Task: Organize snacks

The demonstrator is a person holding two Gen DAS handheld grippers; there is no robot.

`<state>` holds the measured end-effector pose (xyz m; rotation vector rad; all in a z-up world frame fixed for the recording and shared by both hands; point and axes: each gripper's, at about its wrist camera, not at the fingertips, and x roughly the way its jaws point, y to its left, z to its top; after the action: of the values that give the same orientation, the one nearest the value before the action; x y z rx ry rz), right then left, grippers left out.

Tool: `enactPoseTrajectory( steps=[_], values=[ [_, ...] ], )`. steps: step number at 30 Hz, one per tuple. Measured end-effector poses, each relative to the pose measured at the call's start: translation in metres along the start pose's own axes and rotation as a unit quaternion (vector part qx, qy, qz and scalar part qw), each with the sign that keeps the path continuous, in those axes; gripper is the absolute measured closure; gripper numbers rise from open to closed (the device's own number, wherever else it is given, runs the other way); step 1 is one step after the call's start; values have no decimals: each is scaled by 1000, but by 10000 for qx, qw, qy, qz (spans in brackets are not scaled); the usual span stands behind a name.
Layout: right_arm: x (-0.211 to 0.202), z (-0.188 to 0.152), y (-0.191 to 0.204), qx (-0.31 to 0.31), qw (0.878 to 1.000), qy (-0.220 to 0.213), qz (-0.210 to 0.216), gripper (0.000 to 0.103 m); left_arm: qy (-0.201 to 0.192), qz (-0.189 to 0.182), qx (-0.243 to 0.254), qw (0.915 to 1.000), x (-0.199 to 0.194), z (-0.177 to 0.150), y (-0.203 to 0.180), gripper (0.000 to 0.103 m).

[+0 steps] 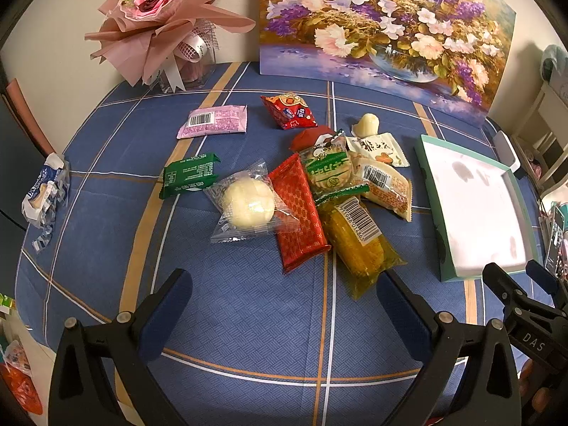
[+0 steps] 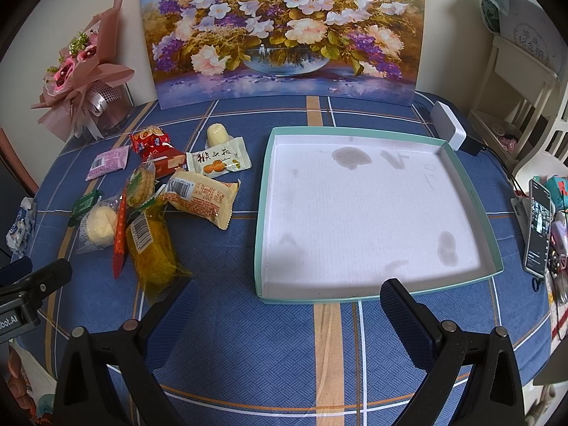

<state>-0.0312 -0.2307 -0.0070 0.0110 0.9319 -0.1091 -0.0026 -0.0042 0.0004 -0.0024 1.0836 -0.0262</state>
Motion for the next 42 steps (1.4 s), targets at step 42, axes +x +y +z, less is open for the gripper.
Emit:
enactPoseTrajectory(
  steps=[42],
  values=[
    [8, 57, 63, -418, 9972, 243, 565, 0, 498, -291, -618, 9964, 20, 57, 22, 0]
  ],
)
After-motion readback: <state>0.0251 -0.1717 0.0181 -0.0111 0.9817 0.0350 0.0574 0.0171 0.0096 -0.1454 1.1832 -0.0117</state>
